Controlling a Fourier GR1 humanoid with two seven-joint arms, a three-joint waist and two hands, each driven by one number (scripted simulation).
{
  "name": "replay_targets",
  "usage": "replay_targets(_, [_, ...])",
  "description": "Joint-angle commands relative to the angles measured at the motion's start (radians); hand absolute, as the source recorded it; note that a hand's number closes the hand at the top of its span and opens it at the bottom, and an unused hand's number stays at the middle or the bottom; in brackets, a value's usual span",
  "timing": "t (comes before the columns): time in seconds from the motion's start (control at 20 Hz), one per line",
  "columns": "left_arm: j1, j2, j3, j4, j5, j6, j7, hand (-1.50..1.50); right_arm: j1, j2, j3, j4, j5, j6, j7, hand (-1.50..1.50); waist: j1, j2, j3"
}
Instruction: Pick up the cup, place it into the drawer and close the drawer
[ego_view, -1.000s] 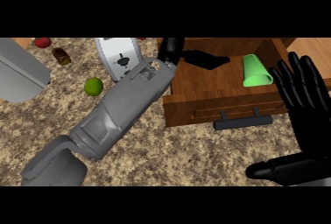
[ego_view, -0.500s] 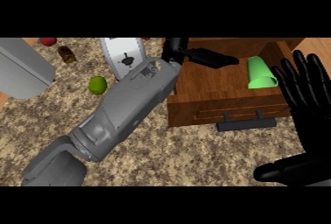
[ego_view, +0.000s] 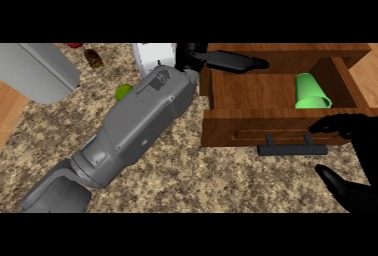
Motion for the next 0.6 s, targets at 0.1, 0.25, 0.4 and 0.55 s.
replay_targets(0.1, [0.168, 0.095, 0.031, -0.175, 0.018, -0.014, 0.008, -1.5, 0.039, -0.078, 0.042, -0.049, 0.127, 0.067, 0.004, 1.5, 0.042, -0.01, -0.002])
replay_targets(0.25, [0.268, 0.132, 0.037, -0.285, 0.014, 0.023, 0.034, -1.5, 0.044, -0.085, 0.049, -0.078, 0.156, 0.066, 0.017, 1.5, 0.035, -0.008, -0.001])
replay_targets(0.4, [0.34, 0.204, 0.048, -0.387, 0.015, 0.037, 0.08, -1.5, 0.049, -0.111, 0.074, -0.018, 0.239, 0.107, -0.02, 1.5, 0.039, -0.005, -0.001])
replay_targets(0.55, [0.509, 0.292, 0.034, -0.572, 0.026, 0.012, 0.101, -1.5, 0.073, -0.106, 0.077, 0.009, 0.304, 0.091, -0.038, 1.5, 0.057, -0.01, 0.0])
